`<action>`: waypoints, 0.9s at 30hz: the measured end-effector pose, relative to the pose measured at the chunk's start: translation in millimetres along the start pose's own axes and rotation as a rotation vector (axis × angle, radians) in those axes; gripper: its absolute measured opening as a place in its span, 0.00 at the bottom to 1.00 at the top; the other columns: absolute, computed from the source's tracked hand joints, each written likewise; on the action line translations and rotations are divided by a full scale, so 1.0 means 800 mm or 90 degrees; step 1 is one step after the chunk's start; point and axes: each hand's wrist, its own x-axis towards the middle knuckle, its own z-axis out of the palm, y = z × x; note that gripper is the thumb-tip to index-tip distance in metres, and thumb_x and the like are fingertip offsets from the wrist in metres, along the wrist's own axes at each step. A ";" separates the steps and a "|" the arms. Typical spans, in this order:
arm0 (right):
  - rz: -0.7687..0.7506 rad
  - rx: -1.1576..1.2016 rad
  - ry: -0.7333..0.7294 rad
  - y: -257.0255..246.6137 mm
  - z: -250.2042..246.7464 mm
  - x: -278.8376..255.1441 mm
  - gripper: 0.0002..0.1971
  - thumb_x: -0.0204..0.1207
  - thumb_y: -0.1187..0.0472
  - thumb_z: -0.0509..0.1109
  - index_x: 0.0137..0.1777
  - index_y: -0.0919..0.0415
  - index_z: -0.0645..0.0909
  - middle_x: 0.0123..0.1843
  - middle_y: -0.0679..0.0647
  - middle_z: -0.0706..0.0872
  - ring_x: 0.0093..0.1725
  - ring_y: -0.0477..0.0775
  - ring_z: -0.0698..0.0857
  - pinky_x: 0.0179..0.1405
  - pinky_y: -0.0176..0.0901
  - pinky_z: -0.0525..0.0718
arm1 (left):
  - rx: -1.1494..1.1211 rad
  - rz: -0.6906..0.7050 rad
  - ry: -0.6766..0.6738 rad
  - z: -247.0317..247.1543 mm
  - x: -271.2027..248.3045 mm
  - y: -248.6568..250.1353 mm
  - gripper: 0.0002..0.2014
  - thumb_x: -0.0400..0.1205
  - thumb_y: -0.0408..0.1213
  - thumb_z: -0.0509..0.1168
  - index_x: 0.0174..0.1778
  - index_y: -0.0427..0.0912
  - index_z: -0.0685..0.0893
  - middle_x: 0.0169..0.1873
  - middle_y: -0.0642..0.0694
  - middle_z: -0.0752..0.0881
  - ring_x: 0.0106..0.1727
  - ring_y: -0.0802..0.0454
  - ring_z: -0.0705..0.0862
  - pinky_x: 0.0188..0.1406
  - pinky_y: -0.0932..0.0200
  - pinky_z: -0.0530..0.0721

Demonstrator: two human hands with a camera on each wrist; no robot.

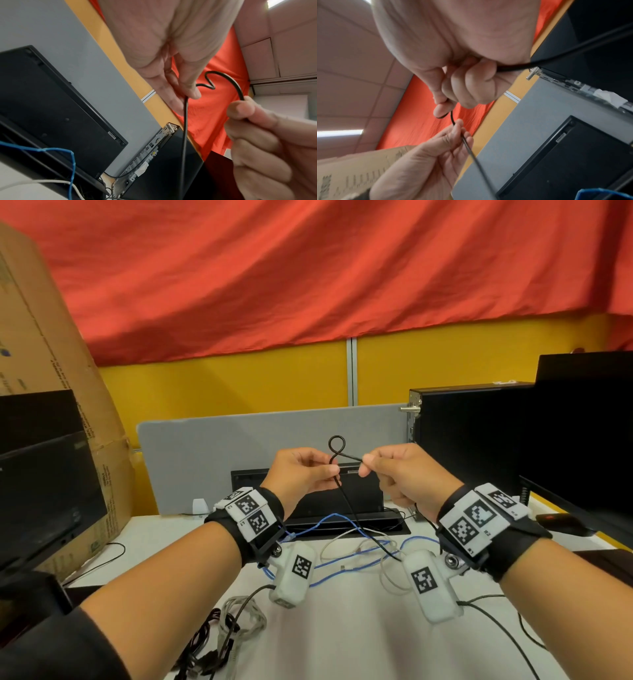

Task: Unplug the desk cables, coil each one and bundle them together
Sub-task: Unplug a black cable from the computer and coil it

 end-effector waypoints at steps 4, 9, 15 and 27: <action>-0.046 -0.141 0.153 0.008 -0.027 0.012 0.16 0.84 0.55 0.63 0.38 0.58 0.86 0.16 0.44 0.70 0.14 0.40 0.66 0.17 0.31 0.64 | 0.000 0.014 -0.025 -0.019 0.003 0.004 0.04 0.79 0.22 0.68 0.41 0.34 0.82 0.40 0.35 0.91 0.44 0.42 0.91 0.49 0.53 0.89; -0.107 -0.369 0.230 0.028 -0.064 0.020 0.17 0.84 0.53 0.62 0.34 0.53 0.85 0.22 0.48 0.74 0.21 0.43 0.71 0.26 0.37 0.69 | 0.095 -0.009 -0.109 -0.034 0.007 0.016 0.08 0.83 0.28 0.65 0.39 0.38 0.77 0.26 0.42 0.82 0.25 0.52 0.74 0.32 0.58 0.73; -0.176 -0.404 0.294 0.027 -0.072 0.021 0.16 0.84 0.53 0.62 0.35 0.53 0.83 0.23 0.50 0.78 0.23 0.46 0.73 0.26 0.38 0.70 | 0.453 0.025 -0.172 -0.023 0.003 0.018 0.11 0.86 0.40 0.62 0.43 0.49 0.90 0.27 0.53 0.87 0.34 0.66 0.83 0.43 0.71 0.77; -0.225 -0.468 0.244 0.010 -0.078 0.003 0.13 0.83 0.53 0.64 0.37 0.49 0.84 0.24 0.48 0.78 0.21 0.44 0.71 0.24 0.36 0.67 | 0.473 0.033 -0.023 -0.028 0.012 0.027 0.04 0.77 0.36 0.74 0.38 0.40 0.88 0.30 0.47 0.89 0.26 0.61 0.82 0.26 0.67 0.79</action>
